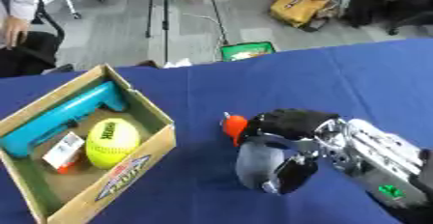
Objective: Pick up objects on the table and place them in the box.
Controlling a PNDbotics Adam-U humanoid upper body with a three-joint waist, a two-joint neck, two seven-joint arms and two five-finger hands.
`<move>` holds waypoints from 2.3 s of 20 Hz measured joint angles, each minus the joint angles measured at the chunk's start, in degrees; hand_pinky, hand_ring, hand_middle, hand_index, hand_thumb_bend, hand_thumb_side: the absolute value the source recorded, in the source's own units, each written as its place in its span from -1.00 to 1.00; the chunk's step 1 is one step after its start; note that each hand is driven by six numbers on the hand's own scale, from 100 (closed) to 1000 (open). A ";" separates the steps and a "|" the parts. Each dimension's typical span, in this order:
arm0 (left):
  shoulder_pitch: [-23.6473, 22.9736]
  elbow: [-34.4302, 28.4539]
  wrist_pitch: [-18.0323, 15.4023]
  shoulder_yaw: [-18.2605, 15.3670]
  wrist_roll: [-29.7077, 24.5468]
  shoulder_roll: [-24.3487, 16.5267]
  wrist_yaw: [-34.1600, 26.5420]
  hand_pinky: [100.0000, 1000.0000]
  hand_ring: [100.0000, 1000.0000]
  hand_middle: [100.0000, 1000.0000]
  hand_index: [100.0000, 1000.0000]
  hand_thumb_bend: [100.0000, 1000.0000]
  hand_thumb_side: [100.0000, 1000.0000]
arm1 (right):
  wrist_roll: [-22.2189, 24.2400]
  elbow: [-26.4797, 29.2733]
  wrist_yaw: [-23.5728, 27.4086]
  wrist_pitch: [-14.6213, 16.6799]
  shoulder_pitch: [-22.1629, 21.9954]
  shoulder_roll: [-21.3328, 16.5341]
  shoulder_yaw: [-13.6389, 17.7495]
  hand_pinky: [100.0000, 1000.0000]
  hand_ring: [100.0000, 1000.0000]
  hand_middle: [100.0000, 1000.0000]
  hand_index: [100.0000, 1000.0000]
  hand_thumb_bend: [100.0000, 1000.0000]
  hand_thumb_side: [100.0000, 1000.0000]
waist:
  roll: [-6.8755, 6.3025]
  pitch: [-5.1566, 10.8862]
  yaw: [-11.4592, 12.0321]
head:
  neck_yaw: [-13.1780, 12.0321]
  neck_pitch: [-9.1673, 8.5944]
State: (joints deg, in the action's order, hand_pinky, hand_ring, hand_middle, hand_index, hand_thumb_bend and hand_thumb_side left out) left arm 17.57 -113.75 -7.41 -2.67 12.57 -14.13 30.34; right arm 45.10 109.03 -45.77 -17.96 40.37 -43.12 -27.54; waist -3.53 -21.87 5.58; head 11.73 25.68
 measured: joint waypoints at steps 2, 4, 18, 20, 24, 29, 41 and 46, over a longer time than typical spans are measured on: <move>-0.03 0.00 0.04 0.00 -0.04 0.00 0.00 1.00 0.81 0.96 0.68 -1.00 0.66 | 0.05 0.35 0.21 -0.22 0.01 -0.02 0.05 -0.70 0.19 0.28 0.09 -1.00 -0.70 | 0.16 0.21 -0.08 | 0.00 0.04; -0.09 0.00 0.06 0.00 -0.06 0.00 0.00 1.00 0.81 0.95 0.68 -1.00 0.66 | 0.10 0.72 0.49 -0.44 0.03 -0.03 0.20 -0.72 0.19 0.27 0.09 -1.00 -0.70 | 0.19 0.41 -0.16 | 0.00 0.18; -0.51 0.00 0.31 0.00 -0.30 0.00 0.00 1.00 0.81 0.95 0.68 -1.00 0.67 | 1.22 3.52 2.16 -1.88 1.07 -0.56 0.83 -0.77 0.16 0.21 0.04 -1.00 -0.74 | 1.00 1.94 -0.61 | 0.00 0.61; -0.51 0.00 0.37 0.00 -0.36 0.00 0.00 1.00 0.81 0.95 0.68 -1.00 0.67 | 1.40 3.91 2.46 -2.07 1.58 -0.64 1.07 -0.78 0.15 0.19 0.03 -1.00 -0.75 | 1.11 2.39 -0.61 | 0.00 0.78; -0.52 0.00 0.39 0.00 -0.38 -0.01 0.00 1.00 0.81 0.95 0.68 -1.00 0.67 | 1.51 4.21 3.01 -2.31 2.62 -0.92 1.46 -0.79 0.15 0.18 0.02 -1.00 -0.76 | 1.40 2.76 -0.54 | -0.01 1.00; -0.52 0.00 0.39 0.00 -0.38 -0.01 0.00 1.00 0.81 0.95 0.68 -1.00 0.67 | 1.51 4.23 4.06 -2.65 3.87 -1.00 1.74 -0.83 0.12 0.11 -0.01 -1.00 -0.79 | 1.67 3.18 -0.29 | -0.04 1.03; -0.51 0.00 0.41 0.00 -0.40 -0.03 0.00 1.00 0.81 0.95 0.68 -1.00 0.67 | 1.55 4.52 6.82 -3.25 7.41 -1.67 2.44 -0.89 0.08 0.03 -0.07 -1.00 -0.85 | 2.69 3.88 0.70 | 0.13 1.46; -0.50 0.00 0.40 0.00 -0.40 -0.07 0.00 1.00 0.81 0.95 0.68 -1.00 0.67 | 2.26 4.53 8.05 -4.23 9.14 -2.32 2.47 -0.91 0.06 0.01 -0.08 -1.00 -0.85 | 3.11 3.88 1.35 | 0.38 1.49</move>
State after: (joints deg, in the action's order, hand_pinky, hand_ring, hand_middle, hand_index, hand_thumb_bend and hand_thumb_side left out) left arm 17.07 -113.75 -7.00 -2.67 12.17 -14.21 30.33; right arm 47.36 113.55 -37.72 -22.19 49.51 -45.45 -25.07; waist -0.42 -17.99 6.93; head 12.11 27.17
